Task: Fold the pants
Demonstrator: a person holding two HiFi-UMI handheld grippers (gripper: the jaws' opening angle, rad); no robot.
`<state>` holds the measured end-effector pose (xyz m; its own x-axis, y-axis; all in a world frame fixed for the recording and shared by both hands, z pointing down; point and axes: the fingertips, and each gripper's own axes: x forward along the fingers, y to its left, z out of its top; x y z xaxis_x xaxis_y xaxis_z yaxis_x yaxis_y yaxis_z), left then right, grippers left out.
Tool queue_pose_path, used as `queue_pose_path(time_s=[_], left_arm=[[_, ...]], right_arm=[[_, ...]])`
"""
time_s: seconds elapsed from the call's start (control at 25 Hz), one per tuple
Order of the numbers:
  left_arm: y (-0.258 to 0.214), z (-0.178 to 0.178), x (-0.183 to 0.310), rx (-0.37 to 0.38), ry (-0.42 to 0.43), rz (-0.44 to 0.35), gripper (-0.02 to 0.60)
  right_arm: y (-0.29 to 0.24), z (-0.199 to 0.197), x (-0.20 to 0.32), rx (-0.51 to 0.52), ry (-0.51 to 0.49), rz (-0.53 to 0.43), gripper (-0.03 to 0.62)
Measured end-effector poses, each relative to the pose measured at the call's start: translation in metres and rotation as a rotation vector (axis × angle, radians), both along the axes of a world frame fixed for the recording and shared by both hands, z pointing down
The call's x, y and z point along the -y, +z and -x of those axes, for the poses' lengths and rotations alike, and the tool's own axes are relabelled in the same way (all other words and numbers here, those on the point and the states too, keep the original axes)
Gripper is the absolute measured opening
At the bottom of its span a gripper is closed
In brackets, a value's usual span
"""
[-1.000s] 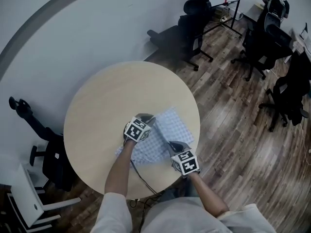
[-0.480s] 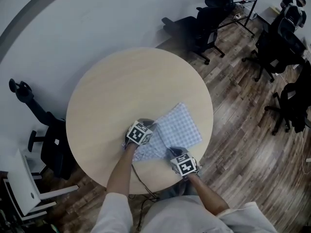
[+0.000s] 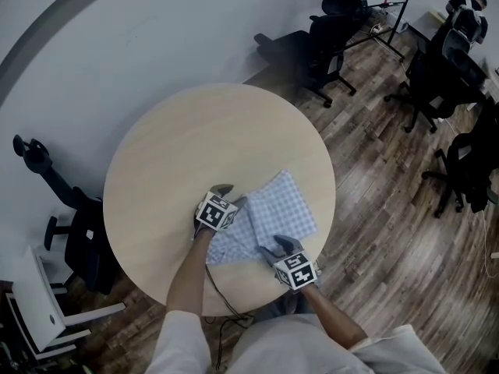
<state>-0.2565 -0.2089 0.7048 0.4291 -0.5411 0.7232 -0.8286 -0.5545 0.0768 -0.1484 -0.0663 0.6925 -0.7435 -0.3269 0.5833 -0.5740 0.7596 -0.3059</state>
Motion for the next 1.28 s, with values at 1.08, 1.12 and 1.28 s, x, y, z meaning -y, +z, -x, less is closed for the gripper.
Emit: queue_pose_path(time_s=[1.08, 1.12, 1.28], left_arm=[[0.001, -0.167, 0.106, 0.146, 0.503, 0.056, 0.232], [0.005, -0.167, 0.106, 0.145, 0.497, 0.075, 0.232], [0.020, -0.162, 0.100, 0.134, 0.493, 0.137, 0.225]], right_arm=[[0.010, -0.144, 0.108, 0.103, 0.396, 0.183, 0.233], [0.012, -0.145, 0.108, 0.108, 0.395, 0.190, 0.233], [0.021, -0.143, 0.104, 0.109, 0.379, 0.234, 0.232]])
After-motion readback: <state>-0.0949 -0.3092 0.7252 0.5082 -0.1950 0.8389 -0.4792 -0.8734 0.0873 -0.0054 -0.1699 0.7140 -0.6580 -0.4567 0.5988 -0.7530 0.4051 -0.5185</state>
